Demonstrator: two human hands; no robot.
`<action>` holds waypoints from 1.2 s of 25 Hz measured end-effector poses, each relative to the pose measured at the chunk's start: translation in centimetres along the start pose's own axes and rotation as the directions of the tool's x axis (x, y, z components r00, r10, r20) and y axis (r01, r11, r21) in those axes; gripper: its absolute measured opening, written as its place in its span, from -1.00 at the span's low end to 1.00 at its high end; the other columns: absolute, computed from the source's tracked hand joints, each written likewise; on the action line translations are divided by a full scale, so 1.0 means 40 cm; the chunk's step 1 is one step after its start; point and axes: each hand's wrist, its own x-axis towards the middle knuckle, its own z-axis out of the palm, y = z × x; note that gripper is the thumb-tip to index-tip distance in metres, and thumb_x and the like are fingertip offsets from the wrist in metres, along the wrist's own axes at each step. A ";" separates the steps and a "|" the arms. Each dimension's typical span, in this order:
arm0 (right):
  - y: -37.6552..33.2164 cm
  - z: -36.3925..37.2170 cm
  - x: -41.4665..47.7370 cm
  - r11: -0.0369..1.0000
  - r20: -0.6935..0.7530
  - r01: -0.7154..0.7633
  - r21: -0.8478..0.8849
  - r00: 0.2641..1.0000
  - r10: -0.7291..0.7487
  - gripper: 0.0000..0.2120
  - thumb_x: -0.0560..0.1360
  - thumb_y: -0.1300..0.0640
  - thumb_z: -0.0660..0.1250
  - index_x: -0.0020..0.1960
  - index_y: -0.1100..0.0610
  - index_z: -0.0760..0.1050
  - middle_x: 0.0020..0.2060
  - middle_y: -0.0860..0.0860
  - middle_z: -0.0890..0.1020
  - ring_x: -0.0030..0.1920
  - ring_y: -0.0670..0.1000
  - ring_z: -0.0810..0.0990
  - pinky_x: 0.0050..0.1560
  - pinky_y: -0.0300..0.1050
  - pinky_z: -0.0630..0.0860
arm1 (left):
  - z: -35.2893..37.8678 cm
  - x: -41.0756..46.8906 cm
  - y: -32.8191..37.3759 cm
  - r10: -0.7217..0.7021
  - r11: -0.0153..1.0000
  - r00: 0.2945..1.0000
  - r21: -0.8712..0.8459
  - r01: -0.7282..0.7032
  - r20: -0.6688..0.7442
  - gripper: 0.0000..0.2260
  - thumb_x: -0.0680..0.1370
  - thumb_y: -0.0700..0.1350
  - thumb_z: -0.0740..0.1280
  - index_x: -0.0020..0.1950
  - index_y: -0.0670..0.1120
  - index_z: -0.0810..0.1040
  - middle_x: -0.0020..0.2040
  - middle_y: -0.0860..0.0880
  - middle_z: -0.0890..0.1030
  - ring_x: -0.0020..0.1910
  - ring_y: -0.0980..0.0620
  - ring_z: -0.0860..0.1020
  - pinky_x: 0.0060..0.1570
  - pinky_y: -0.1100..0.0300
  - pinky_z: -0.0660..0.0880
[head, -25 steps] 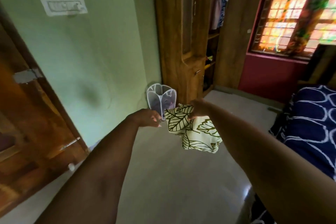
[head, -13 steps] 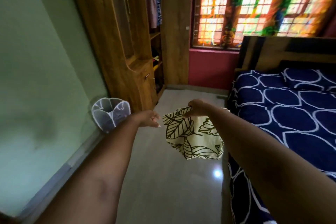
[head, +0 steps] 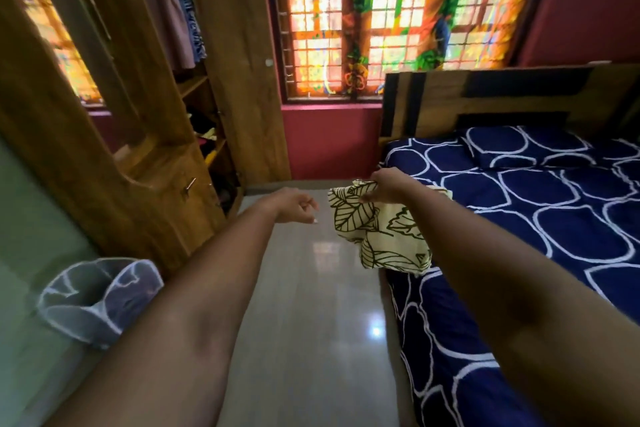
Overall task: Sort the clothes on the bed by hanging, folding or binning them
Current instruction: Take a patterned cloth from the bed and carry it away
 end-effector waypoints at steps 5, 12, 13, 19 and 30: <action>0.066 -0.041 0.225 0.994 -0.004 -0.108 -0.016 0.994 0.108 -0.53 0.44 -0.17 0.40 0.20 0.11 0.49 0.10 0.05 0.55 0.05 0.04 0.51 0.06 -0.02 0.51 | -0.070 0.283 -0.037 0.078 0.996 0.996 0.030 -0.079 0.051 -0.66 0.47 0.03 0.44 0.22 0.04 0.54 0.07 0.06 0.59 0.09 0.06 0.53 0.14 0.11 0.47; 0.124 -0.100 0.636 0.975 -0.021 -0.193 -0.112 0.981 0.192 -0.57 0.43 -0.19 0.38 0.13 0.09 0.51 0.06 0.05 0.56 -0.04 0.02 0.47 -0.05 -0.07 0.45 | -0.192 0.739 -0.175 0.152 0.968 0.975 0.174 -0.180 0.162 -0.62 0.47 0.08 0.42 0.27 0.04 0.52 0.15 0.03 0.56 0.08 0.06 0.49 0.08 0.17 0.44; 0.128 -0.112 0.692 0.971 -0.005 -0.204 -0.122 0.979 0.205 -0.59 0.44 -0.17 0.38 0.14 0.09 0.51 0.07 0.05 0.55 -0.02 0.02 0.48 -0.05 -0.07 0.45 | -0.210 0.802 -0.190 0.163 0.968 0.970 0.162 -0.193 0.182 -0.62 0.48 0.07 0.42 0.27 0.03 0.52 0.16 0.02 0.55 0.10 0.05 0.49 0.05 0.19 0.42; 0.190 -0.159 0.975 0.953 -0.009 -0.246 -0.177 0.969 0.248 -0.55 0.43 -0.21 0.36 0.17 0.07 0.53 0.06 0.04 0.59 0.05 0.08 0.54 0.04 0.00 0.52 | -0.304 1.120 -0.250 0.225 0.953 0.947 0.149 -0.263 0.229 -0.68 0.50 0.01 0.41 0.24 -0.01 0.56 0.13 0.01 0.60 0.05 0.07 0.52 0.00 0.23 0.40; 0.475 -0.284 1.502 0.947 -0.006 -0.265 -0.184 0.963 0.268 -0.57 0.43 -0.19 0.38 0.16 0.06 0.52 0.05 0.02 0.57 0.06 0.04 0.54 0.08 0.02 0.53 | -0.419 1.711 -0.175 0.264 0.964 0.949 -0.018 -0.265 0.171 -0.69 0.46 0.02 0.46 0.18 0.02 0.57 -0.07 0.06 0.62 -0.02 0.08 0.56 0.08 0.19 0.45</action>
